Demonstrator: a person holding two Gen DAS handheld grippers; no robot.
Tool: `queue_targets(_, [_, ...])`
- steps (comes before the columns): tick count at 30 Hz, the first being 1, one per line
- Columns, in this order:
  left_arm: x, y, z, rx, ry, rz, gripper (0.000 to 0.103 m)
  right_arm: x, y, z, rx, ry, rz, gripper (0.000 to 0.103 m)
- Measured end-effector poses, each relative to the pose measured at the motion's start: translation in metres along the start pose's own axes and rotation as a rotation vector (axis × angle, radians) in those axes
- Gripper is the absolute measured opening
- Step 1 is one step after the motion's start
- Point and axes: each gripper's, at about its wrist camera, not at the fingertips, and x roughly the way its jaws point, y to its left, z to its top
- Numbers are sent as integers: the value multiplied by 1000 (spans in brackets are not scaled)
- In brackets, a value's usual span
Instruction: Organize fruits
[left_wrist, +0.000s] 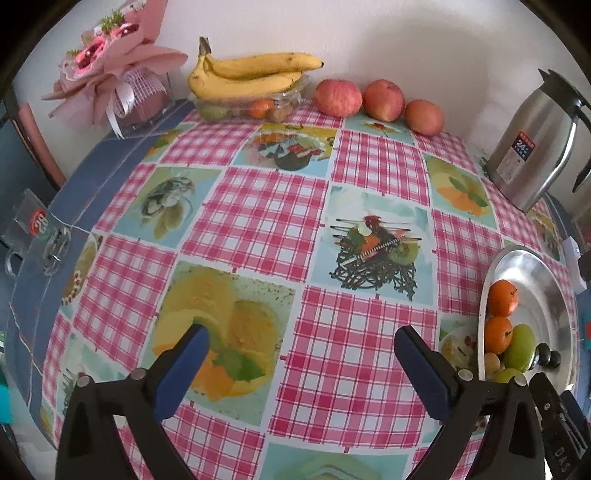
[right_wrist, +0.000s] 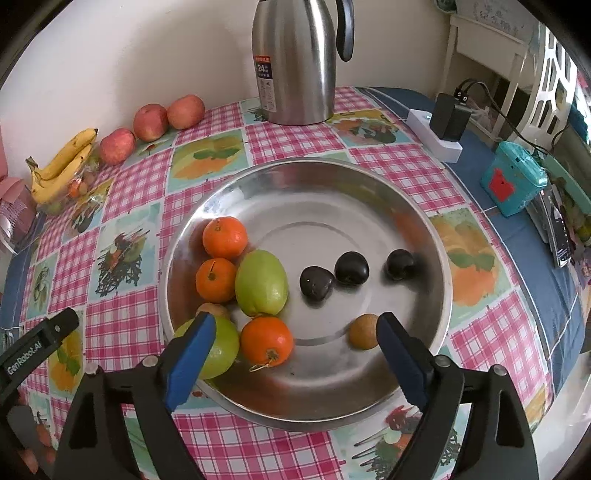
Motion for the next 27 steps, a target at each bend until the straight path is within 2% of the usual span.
queue_targets(4, [-4, 3, -1, -19, -14, 0, 102, 0, -1, -2, 6, -3, -9, 89])
queue_targets(8, [-8, 4, -3, -27, -25, 81, 102, -1, 0, -4, -3, -8, -25, 89])
queue_targets(12, [-12, 9, -5, -47, -28, 66, 102, -2, 1, -5, -1, -19, -29, 89])
queue_targets(18, [-14, 8, -14, -21, -1, 110, 102, -11, 2, -9, 2, -46, -25, 89])
queue_targets(22, [-21, 8, -21, -5, 7, 86, 102, -18, 5, -11, -12, -67, -13, 89])
queue_targets(27, [-33, 5, -31, 36, 9, 83, 102, -23, 10, -18, -29, -47, 17, 89])
